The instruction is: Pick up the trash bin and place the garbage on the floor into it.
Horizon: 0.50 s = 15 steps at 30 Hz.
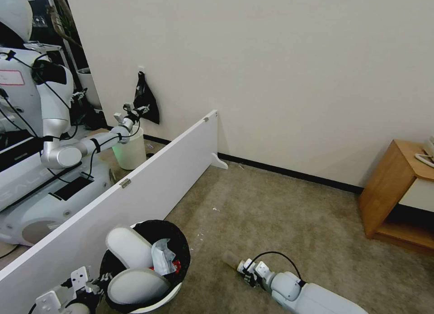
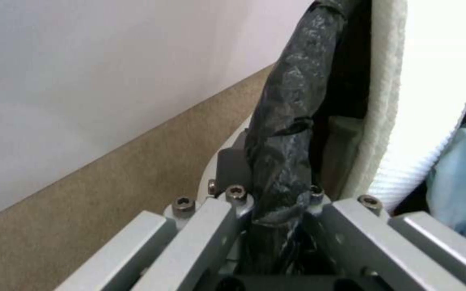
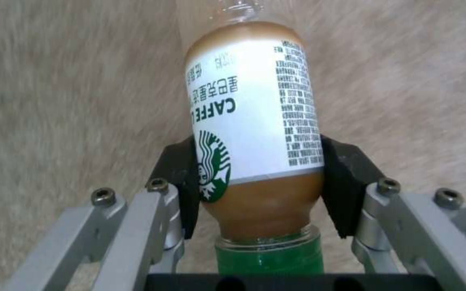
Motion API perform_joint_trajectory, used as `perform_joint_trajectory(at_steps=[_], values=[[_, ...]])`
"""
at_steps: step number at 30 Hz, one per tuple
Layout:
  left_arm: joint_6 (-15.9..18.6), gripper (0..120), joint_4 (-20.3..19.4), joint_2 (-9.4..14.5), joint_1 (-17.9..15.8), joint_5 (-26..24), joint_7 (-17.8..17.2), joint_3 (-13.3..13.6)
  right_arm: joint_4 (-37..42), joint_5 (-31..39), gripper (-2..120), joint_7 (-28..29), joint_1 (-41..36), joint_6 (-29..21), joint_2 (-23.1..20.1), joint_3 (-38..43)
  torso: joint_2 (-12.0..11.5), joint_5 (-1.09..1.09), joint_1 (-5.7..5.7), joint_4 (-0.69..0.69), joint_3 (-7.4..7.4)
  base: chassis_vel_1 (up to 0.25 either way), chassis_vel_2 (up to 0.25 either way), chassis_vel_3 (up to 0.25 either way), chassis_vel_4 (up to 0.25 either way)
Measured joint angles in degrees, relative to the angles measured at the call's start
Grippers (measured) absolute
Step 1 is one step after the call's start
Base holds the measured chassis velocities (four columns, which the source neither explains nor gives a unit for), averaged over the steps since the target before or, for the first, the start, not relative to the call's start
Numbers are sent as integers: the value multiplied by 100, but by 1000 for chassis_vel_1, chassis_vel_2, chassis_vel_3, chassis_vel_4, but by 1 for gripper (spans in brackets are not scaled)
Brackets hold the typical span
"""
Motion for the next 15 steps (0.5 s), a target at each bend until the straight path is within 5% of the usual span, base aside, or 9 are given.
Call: perform_joint_trajectory(at_steps=[15], values=[[0,1,-68,0,-2,-32,-7,25,2124,264,44,462,86,447,-885,578,0,0,0,0,0,0,0,0,0]])
